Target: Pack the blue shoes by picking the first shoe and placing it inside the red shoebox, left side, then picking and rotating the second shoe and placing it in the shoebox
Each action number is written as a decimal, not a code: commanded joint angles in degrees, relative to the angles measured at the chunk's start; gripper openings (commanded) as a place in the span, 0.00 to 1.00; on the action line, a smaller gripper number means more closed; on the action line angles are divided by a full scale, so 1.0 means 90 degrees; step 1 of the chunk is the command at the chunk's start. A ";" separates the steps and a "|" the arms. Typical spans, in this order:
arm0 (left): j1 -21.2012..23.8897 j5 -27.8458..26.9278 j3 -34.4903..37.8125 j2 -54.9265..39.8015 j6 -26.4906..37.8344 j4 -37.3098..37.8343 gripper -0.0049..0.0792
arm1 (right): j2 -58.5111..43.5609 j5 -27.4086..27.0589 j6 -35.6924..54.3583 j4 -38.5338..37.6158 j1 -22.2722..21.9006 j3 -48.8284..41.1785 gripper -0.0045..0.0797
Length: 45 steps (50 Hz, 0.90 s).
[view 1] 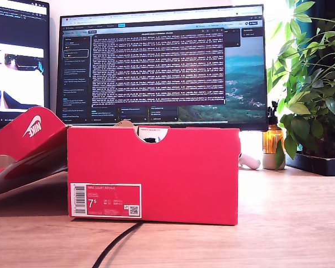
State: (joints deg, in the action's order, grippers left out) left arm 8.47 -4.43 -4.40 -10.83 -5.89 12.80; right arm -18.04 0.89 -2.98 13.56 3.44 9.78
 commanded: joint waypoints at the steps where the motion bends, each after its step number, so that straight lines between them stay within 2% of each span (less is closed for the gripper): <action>1: -0.0005 -0.0007 0.0124 0.0214 -0.0044 0.0027 0.04 | 0.0083 -0.0002 -0.0012 0.0002 -0.0010 -0.0216 0.04; 16: -0.0005 0.0002 0.0253 0.1263 -0.0015 0.0920 0.04 | 0.0770 -0.0012 -0.0002 0.0522 -0.0010 -0.0415 0.04; 31: -0.0005 0.0034 0.0253 0.1280 -0.0015 0.0967 0.04 | 0.2013 -0.0027 0.0000 0.1103 -0.0010 -0.0495 0.04; 45: 0.0015 0.0066 0.0255 0.1280 -0.0015 0.0964 0.04 | 0.1999 0.0187 -0.0083 0.0964 0.0017 -0.0488 0.04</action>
State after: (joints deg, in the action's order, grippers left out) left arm 8.49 -3.92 -3.53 0.23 -5.89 20.78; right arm -0.45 2.26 -2.87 22.76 3.46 6.68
